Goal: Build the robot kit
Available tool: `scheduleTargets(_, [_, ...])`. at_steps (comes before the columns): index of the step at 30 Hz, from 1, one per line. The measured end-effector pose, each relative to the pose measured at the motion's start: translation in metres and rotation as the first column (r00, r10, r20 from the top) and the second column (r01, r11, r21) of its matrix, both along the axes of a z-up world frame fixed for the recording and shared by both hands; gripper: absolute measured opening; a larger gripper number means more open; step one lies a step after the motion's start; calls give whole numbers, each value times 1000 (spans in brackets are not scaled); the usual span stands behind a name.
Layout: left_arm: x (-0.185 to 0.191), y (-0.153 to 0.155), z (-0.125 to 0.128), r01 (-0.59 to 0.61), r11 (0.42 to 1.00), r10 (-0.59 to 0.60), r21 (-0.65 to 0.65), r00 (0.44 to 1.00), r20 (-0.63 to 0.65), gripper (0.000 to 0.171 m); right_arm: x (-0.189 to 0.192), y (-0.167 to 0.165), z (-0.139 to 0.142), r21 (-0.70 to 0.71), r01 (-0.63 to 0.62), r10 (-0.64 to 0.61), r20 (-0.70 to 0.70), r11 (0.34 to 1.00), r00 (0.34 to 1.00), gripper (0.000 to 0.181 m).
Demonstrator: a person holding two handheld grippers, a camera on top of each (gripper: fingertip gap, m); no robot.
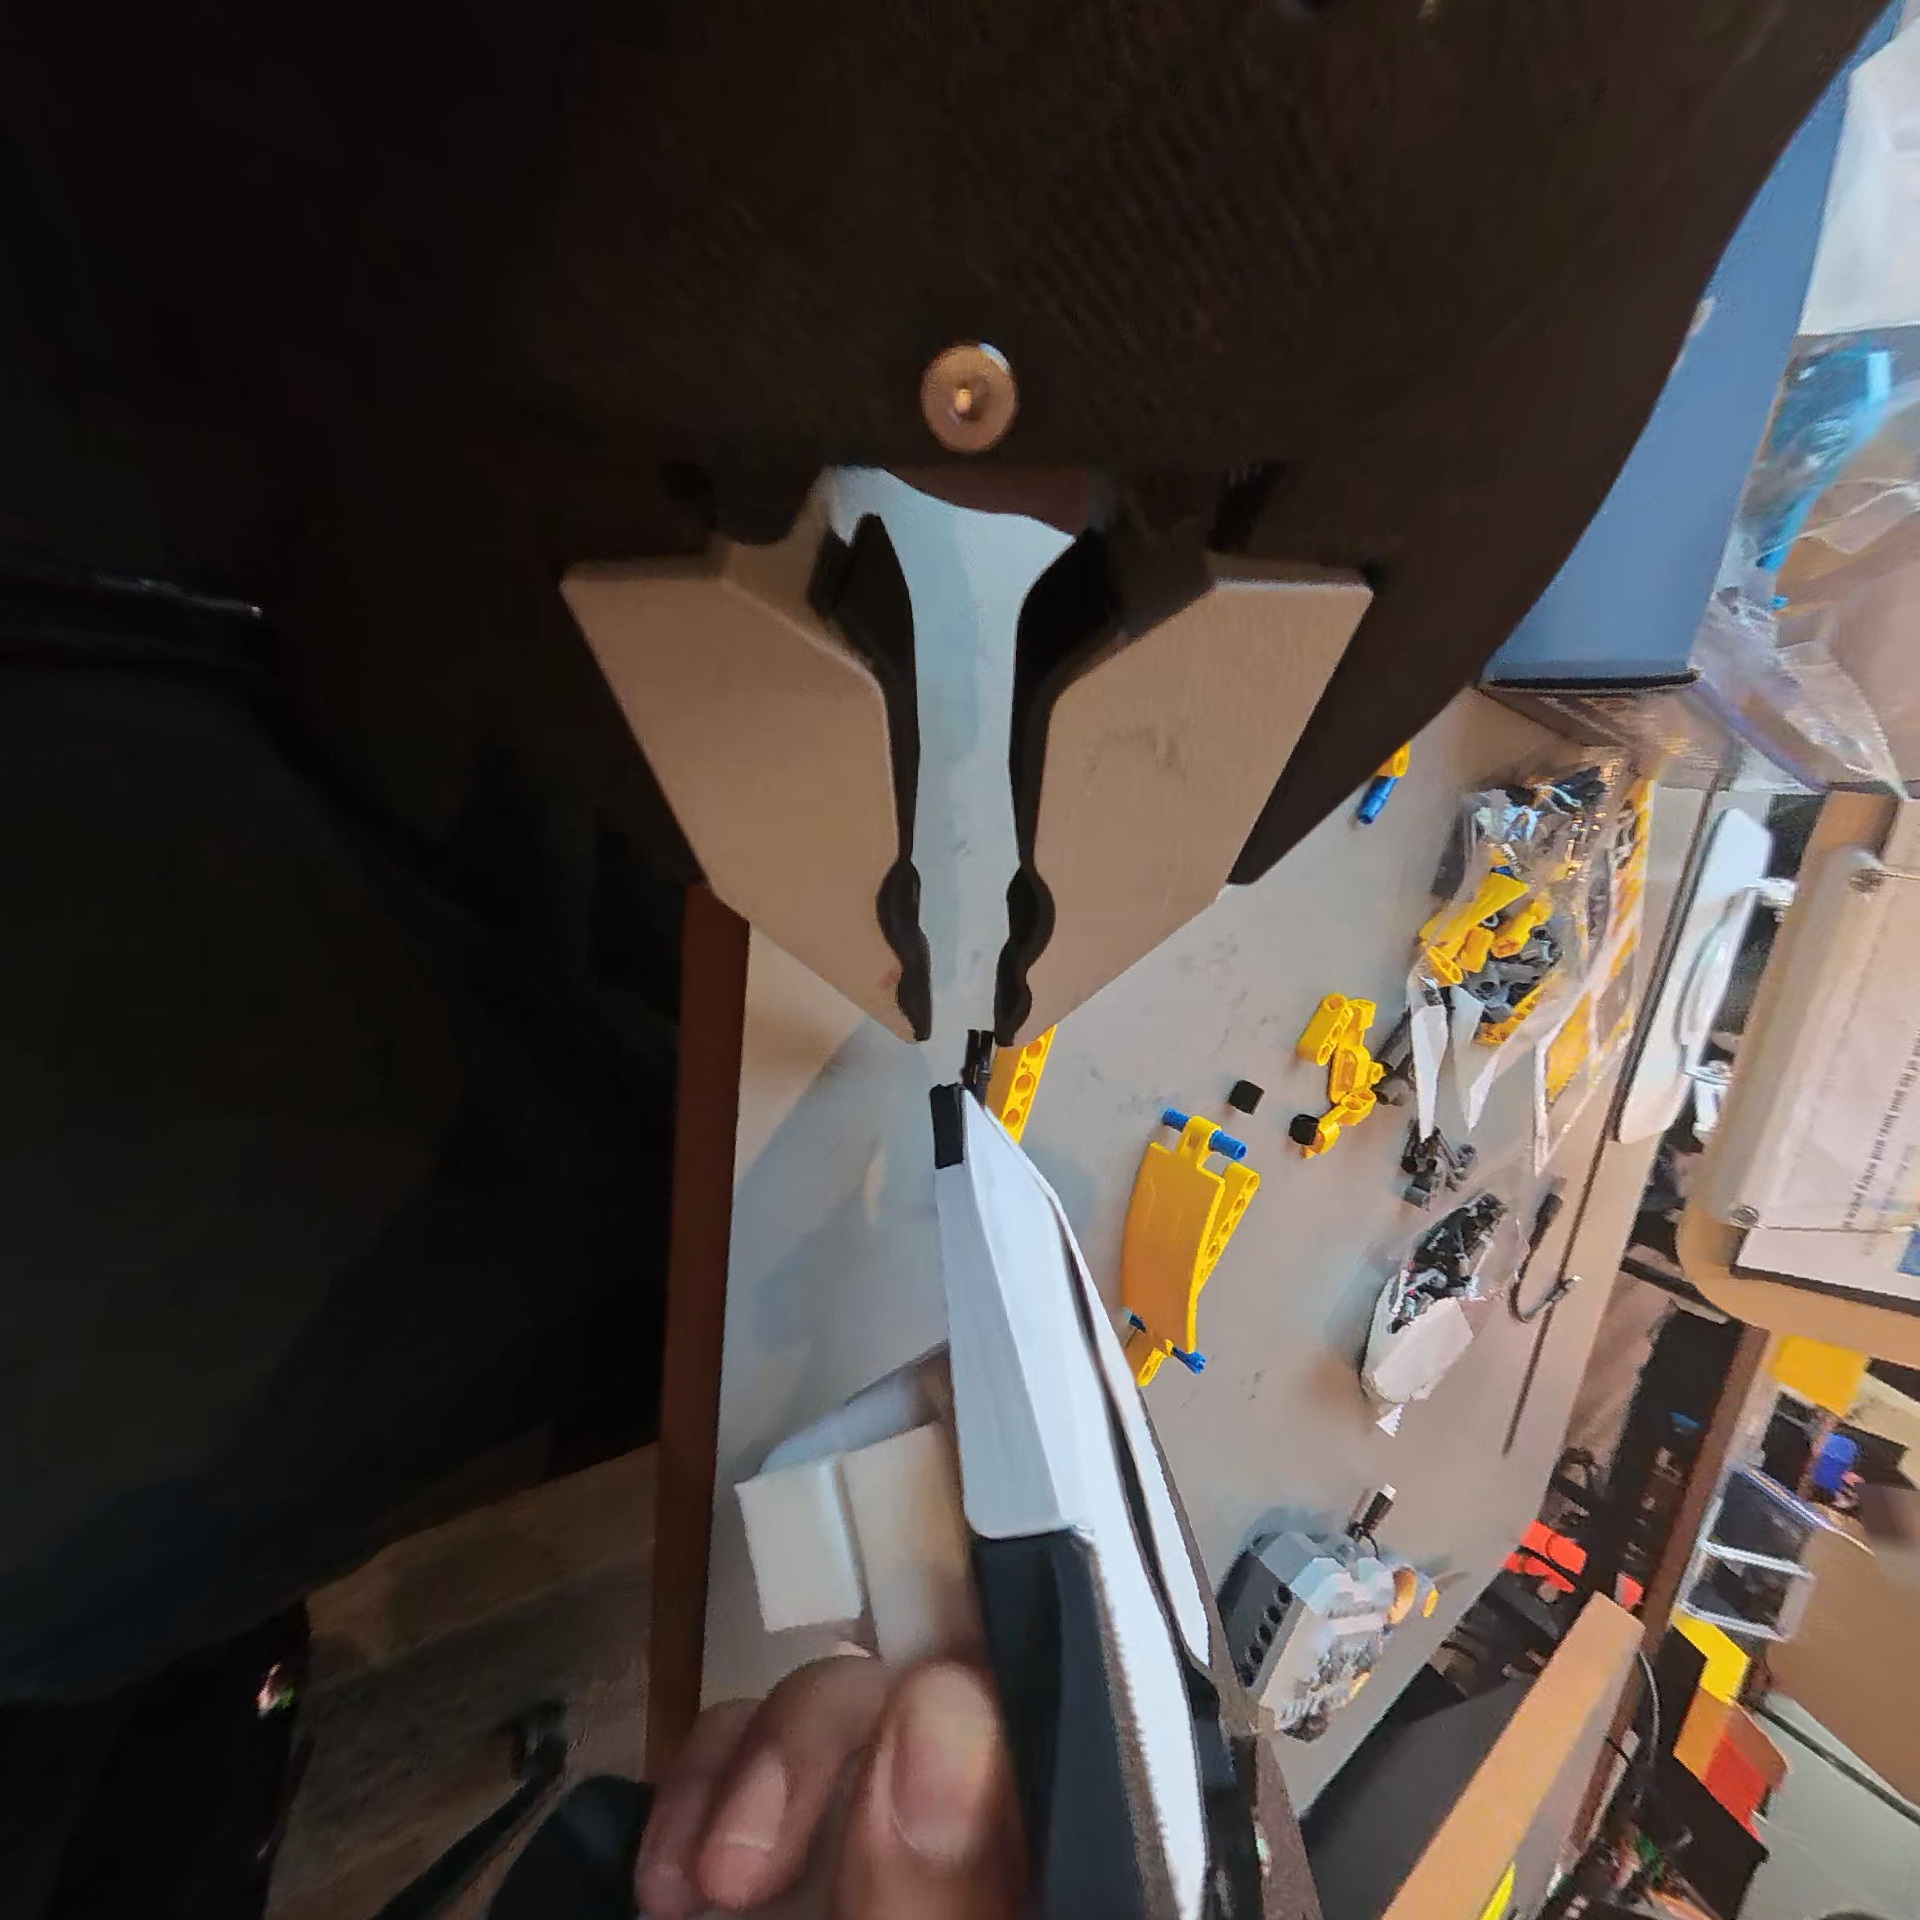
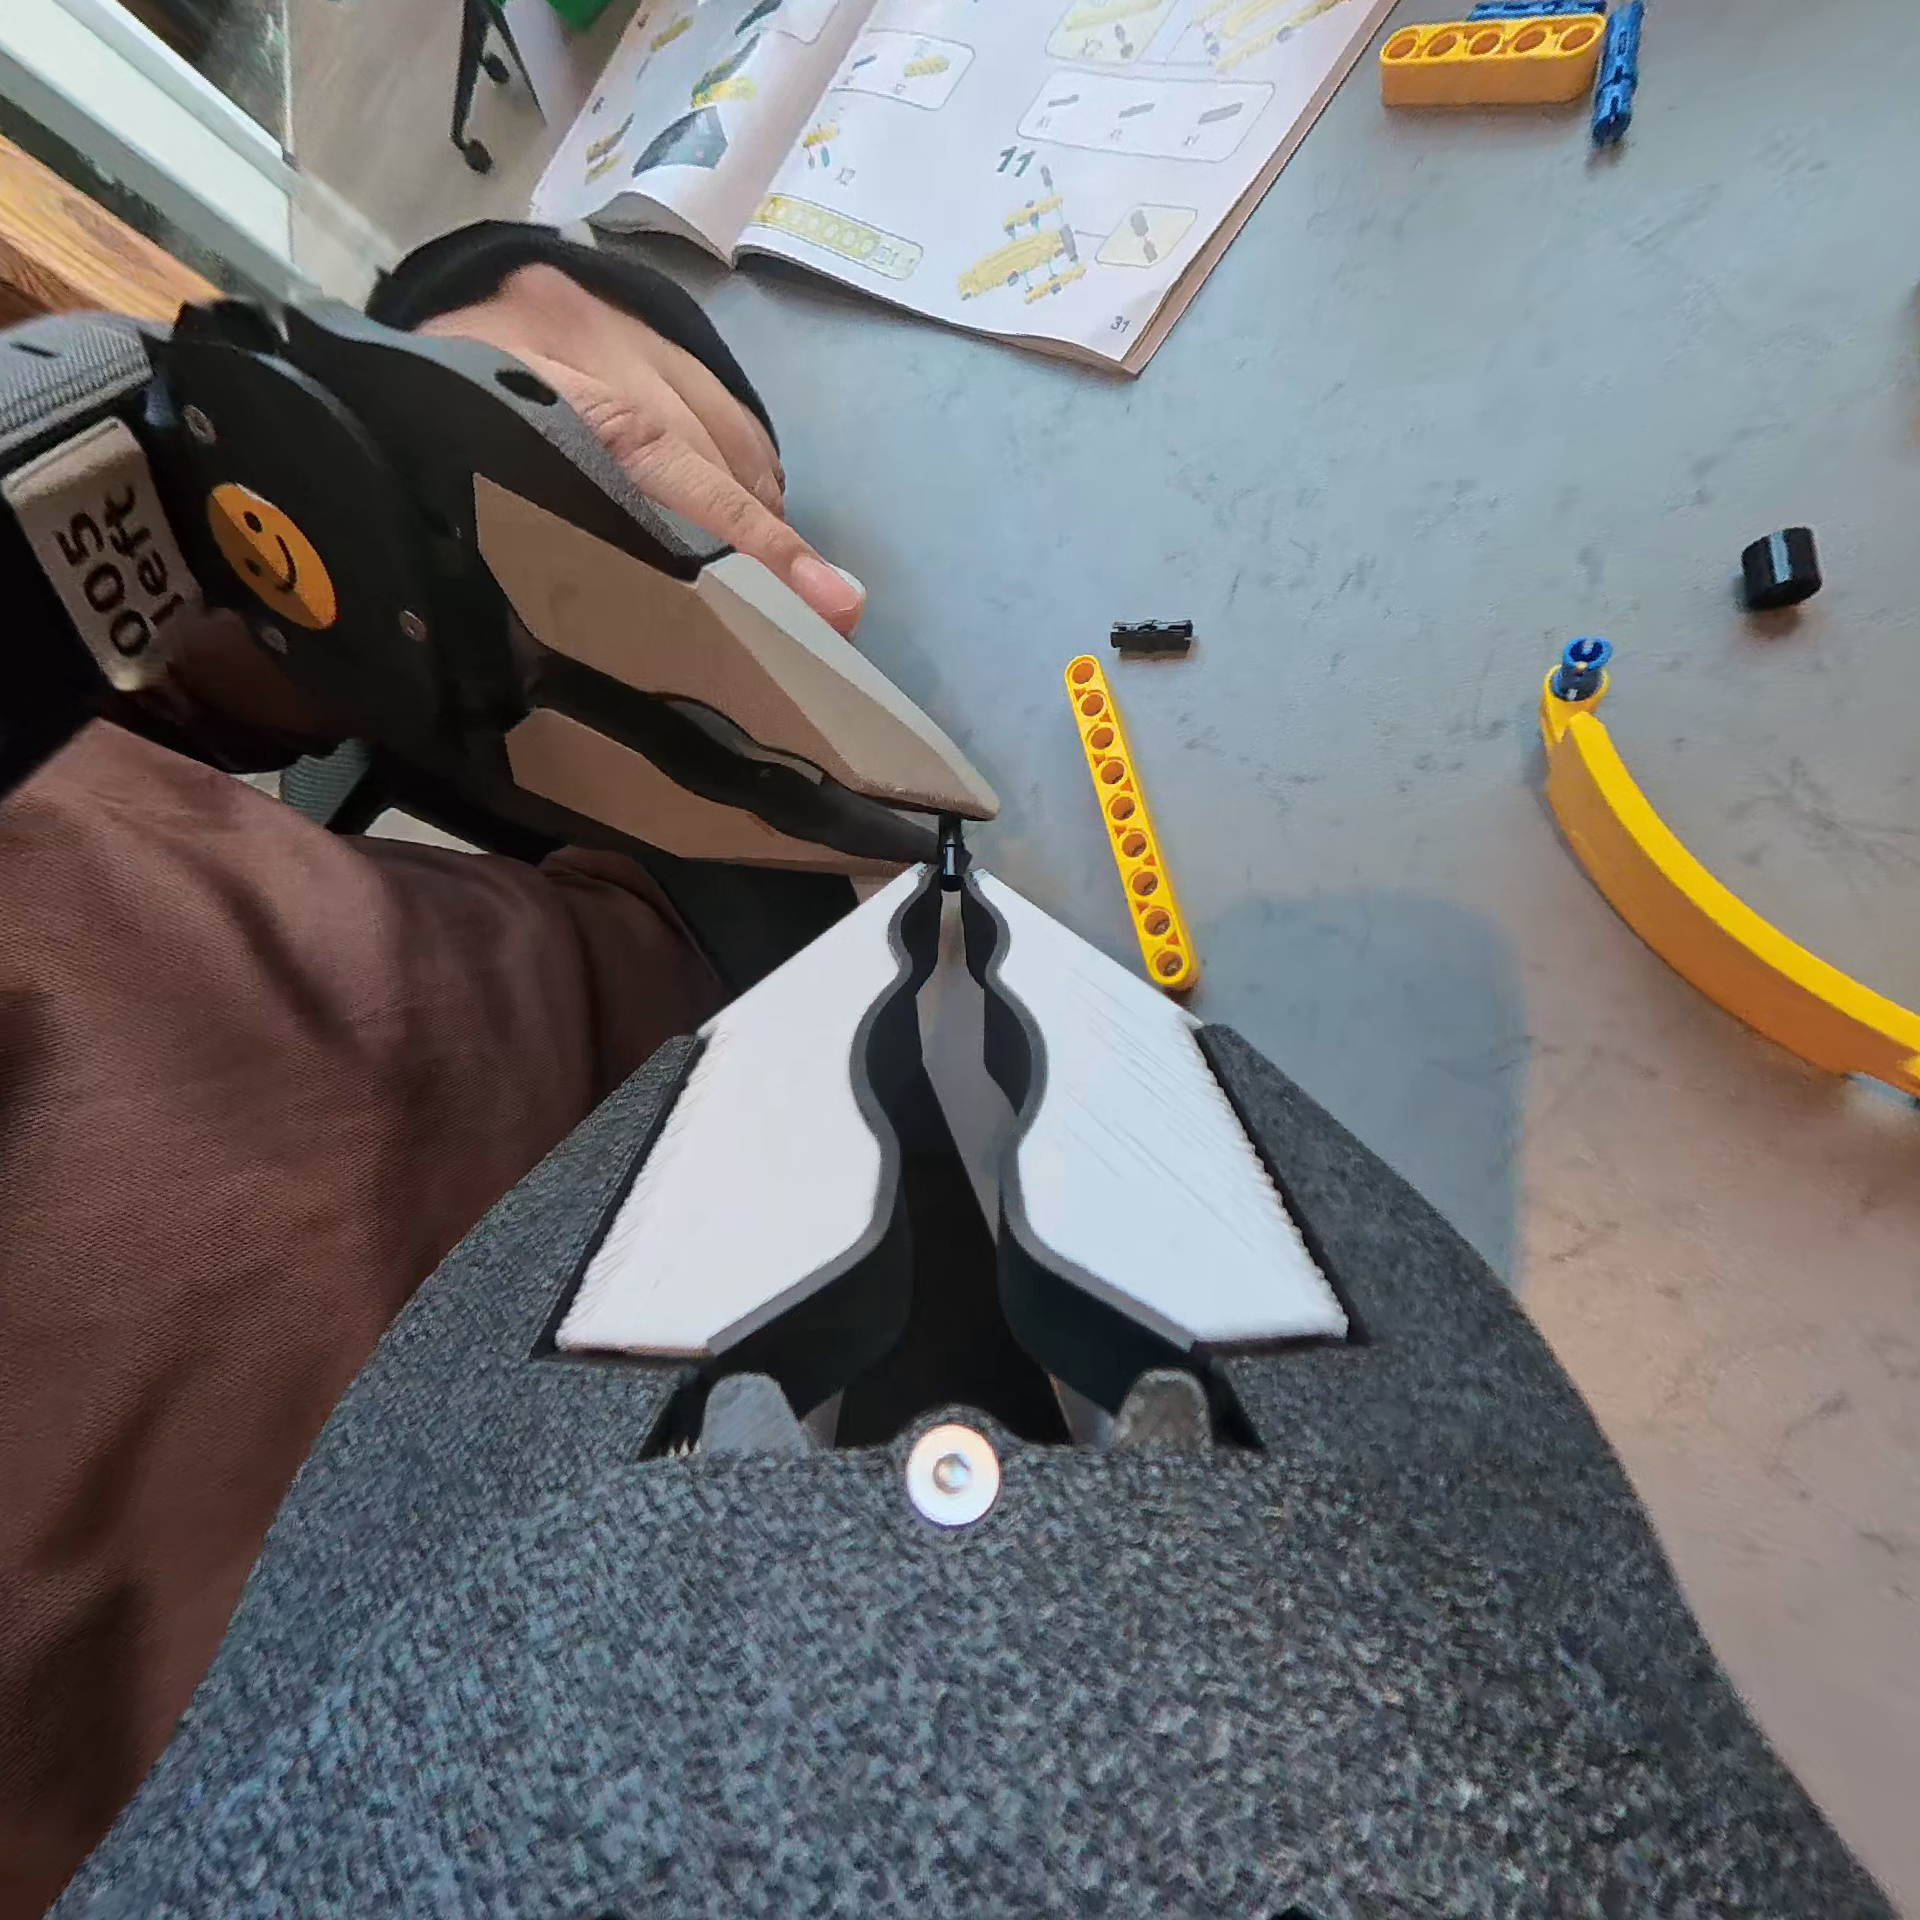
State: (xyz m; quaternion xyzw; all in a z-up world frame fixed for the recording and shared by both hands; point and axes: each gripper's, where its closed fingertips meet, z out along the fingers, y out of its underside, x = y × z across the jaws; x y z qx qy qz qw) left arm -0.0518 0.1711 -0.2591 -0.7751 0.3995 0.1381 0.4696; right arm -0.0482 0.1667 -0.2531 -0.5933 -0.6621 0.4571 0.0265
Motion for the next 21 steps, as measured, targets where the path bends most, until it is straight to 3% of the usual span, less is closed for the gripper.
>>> scheduleTargets(5, [-2,3,-6,-14,1000,16,21,995,-96,1,1,-2,-4,-29,2,-2,18,1000,1000,3])
scheduleTargets(14, [-9,5,-3,-61,998,61,-27,998,-6,0,-9,2,1,79,38,-31,-96,996,995,4])
scheduleTargets(21, [-13,9,5,-92,996,91,14,995,38,1,-15,6,10,80,79,-64,-176,994,982,4])
